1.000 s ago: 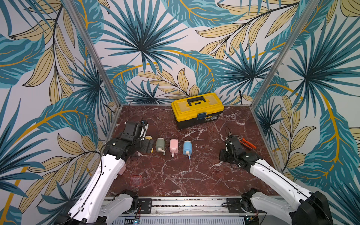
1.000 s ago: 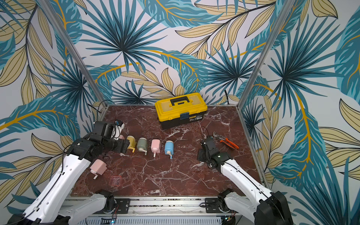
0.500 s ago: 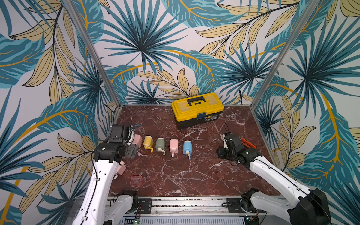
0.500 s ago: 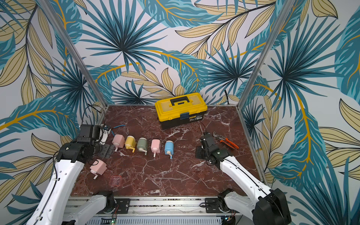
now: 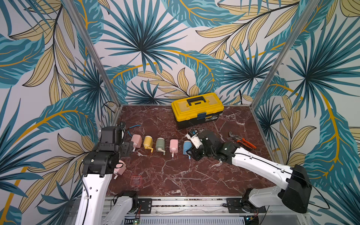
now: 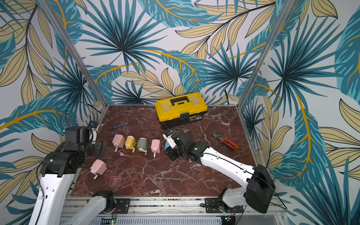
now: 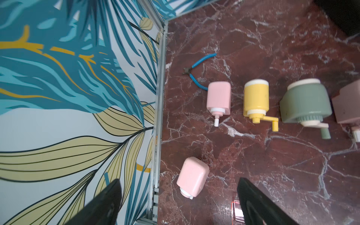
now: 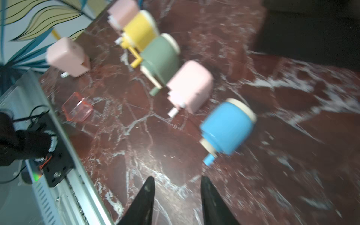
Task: Put the tray back into the pencil sharpener
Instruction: Pick up the container from the center of the board.
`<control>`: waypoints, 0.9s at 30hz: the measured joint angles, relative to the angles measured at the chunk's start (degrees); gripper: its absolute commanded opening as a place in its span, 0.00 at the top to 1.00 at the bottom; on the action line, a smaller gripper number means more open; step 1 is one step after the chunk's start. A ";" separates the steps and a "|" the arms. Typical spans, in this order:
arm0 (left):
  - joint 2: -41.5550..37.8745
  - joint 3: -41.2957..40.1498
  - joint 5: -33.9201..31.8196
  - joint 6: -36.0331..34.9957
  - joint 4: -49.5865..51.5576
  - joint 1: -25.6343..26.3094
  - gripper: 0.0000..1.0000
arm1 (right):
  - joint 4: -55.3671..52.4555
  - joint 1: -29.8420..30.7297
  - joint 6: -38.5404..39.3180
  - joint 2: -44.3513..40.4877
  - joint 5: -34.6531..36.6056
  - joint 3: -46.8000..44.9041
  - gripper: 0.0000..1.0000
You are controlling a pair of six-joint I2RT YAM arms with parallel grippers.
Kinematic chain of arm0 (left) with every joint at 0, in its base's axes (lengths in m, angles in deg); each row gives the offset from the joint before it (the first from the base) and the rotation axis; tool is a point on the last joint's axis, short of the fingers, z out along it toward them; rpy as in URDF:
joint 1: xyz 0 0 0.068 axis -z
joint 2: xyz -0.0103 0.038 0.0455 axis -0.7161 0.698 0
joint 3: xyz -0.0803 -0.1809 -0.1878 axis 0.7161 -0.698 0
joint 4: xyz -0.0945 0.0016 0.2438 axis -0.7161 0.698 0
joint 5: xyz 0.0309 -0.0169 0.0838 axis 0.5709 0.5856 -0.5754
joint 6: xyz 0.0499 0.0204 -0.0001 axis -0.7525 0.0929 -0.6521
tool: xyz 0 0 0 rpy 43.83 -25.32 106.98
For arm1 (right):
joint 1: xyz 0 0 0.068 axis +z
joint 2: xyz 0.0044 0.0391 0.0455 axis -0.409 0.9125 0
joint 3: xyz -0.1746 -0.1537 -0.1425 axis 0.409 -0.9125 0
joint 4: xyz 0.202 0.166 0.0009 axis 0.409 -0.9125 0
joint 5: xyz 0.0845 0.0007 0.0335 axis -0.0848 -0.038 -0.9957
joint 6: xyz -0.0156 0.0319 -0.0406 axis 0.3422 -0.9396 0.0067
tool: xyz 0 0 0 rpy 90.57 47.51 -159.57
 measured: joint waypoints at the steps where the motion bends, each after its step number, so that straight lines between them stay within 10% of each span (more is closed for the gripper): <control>1: -0.48 0.87 -0.31 1.16 -0.28 0.00 0.02 | 0.76 2.12 1.49 2.34 -0.31 1.73 0.57; 27: -15.89 -0.13 -5.16 28.28 -8.35 -0.02 0.00 | 0.31 21.44 18.86 52.33 -6.54 49.55 0.56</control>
